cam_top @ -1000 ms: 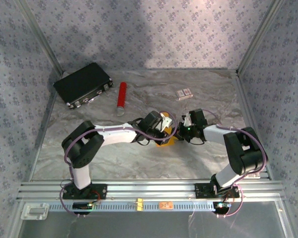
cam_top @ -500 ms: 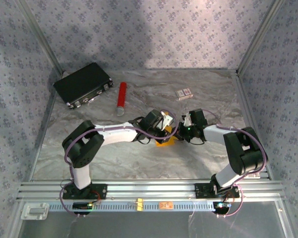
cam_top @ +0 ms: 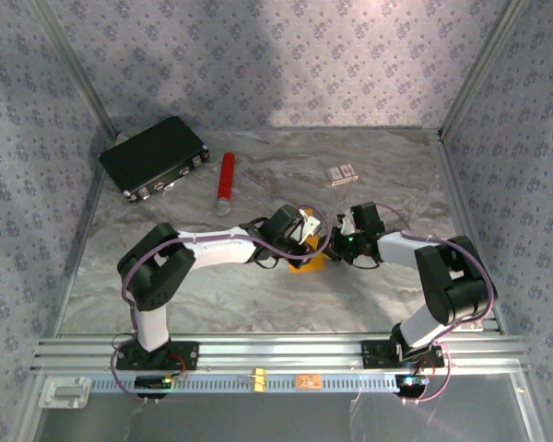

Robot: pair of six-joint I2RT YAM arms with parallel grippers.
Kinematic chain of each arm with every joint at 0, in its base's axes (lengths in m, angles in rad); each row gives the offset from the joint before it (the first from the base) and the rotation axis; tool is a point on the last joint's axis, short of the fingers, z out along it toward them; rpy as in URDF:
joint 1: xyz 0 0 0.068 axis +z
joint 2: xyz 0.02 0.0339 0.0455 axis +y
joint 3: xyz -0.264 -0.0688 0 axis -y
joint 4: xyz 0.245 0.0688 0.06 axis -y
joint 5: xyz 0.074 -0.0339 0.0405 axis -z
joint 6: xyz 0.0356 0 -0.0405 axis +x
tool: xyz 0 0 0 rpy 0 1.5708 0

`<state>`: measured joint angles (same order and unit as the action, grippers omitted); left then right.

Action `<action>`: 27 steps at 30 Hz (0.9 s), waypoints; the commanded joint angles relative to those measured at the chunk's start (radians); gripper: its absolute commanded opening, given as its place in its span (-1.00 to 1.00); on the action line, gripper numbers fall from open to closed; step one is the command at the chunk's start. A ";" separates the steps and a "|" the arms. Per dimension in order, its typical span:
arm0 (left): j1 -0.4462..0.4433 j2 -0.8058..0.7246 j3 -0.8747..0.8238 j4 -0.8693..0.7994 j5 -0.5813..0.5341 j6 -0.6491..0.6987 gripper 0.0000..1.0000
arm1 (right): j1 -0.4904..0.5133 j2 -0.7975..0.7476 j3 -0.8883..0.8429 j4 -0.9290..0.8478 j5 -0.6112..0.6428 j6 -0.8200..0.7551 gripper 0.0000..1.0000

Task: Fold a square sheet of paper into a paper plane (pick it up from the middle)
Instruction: Fold the triangle a second time at the center of the table.

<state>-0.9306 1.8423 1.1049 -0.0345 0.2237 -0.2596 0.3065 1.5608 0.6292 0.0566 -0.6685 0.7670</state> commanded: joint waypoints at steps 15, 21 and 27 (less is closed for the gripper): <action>0.039 0.005 0.027 -0.021 0.040 0.014 -0.91 | 0.037 -0.019 0.015 -0.096 0.092 -0.042 -0.88; 0.044 0.004 0.029 -0.031 0.045 0.014 -0.91 | 0.060 0.011 0.039 -0.091 0.101 -0.043 -0.89; 0.053 0.006 0.033 -0.036 0.057 0.011 -0.90 | 0.066 0.050 0.058 -0.128 0.144 -0.072 -0.91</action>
<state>-0.8875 1.8423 1.1053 -0.0517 0.2512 -0.2588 0.3702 1.5848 0.6632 -0.0269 -0.5602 0.7292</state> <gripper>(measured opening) 0.050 0.053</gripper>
